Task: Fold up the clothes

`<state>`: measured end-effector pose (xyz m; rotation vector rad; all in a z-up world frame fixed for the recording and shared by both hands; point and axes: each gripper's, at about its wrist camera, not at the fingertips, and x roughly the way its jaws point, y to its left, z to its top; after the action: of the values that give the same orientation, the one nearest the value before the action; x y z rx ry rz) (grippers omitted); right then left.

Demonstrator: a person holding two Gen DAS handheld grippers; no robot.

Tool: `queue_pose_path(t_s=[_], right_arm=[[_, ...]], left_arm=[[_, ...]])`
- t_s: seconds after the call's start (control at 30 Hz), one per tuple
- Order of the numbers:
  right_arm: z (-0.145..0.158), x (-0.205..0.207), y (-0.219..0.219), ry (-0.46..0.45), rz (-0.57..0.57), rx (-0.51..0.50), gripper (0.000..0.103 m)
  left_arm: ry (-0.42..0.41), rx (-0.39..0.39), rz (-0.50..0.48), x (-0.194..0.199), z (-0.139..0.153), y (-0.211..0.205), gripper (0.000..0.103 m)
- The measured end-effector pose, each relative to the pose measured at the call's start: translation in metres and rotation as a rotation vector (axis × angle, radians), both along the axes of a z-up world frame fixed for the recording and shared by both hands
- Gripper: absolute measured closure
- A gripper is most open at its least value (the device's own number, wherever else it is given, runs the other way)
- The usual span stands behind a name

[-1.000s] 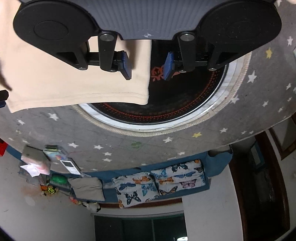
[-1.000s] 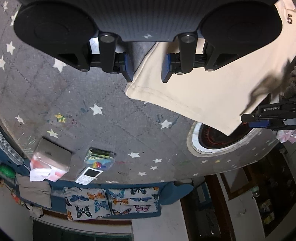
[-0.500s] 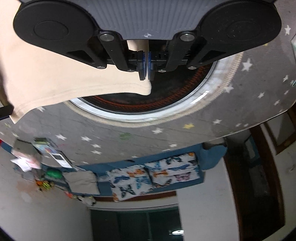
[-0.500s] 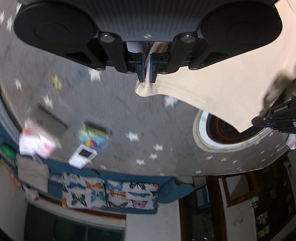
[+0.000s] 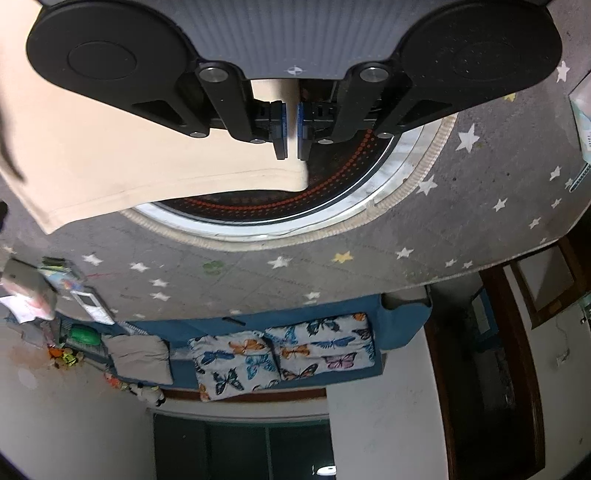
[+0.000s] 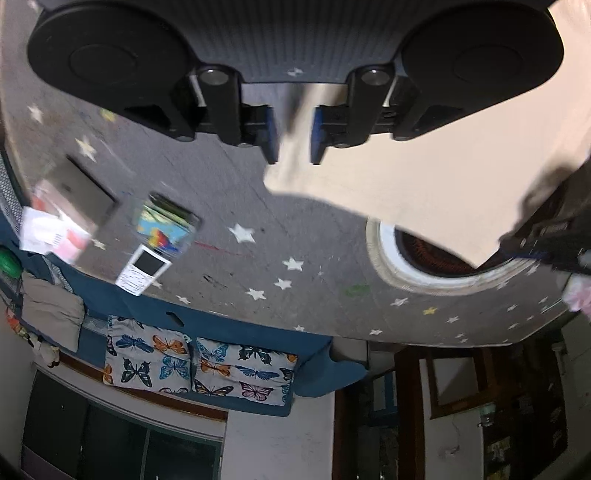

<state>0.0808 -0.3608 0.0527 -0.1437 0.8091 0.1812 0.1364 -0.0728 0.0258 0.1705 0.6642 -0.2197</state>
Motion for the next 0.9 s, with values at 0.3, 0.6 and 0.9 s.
queue_pose_path(t_s=[0.3,0.6,0.9], right_arm=[[0.005,-0.124,-0.065,0.043,-0.146,-0.017,0.072],[-0.012,-0.206,-0.128,0.071,-0.380,-0.041,0.064],[-0.027,-0.212,-0.140,0.075,-0.365,0.043,0.091]], left_arm=[[-0.018,-0.043,-0.159,-0.081,0.016,-0.021,0.091],[-0.016,-0.071,-0.271,-0.159,0.015,-0.038,0.078],[0.001,-0.072,-0.272,-0.191,0.007,-0.040,0.076]])
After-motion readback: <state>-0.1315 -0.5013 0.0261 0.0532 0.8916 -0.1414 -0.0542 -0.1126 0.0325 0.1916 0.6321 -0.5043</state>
